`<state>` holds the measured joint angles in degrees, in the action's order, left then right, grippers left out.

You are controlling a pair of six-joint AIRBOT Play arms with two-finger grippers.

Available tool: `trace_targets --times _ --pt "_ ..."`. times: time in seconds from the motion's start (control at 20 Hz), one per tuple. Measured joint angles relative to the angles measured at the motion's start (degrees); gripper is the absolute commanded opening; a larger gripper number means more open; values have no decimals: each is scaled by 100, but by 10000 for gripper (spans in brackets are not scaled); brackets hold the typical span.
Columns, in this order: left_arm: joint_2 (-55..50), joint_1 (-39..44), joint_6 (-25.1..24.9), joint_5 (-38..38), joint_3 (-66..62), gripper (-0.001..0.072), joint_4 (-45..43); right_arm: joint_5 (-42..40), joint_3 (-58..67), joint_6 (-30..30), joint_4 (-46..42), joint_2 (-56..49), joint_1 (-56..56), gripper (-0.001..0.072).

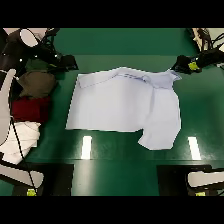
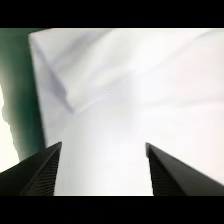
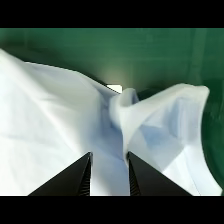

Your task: Fold the shirts.

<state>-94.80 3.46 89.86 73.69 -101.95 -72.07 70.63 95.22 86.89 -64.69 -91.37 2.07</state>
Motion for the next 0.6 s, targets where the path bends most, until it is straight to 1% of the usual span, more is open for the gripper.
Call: trace_targets --times 0.15,0.3,0.4,0.6 --pt "94 -413 -103 553 33 600 -105 522 -173 -282 142 361 -313 276" --pt "496 -839 -192 857 675 600 -107 872 -743 -522 184 1032 -715 276" --pt "966 -1019 -302 859 1515 600 -66 986 -1268 -621 195 1519 -992 266" --pt "2017 -1165 -686 470 3633 600 302 1086 -2308 -802 210 2354 -1423 266"
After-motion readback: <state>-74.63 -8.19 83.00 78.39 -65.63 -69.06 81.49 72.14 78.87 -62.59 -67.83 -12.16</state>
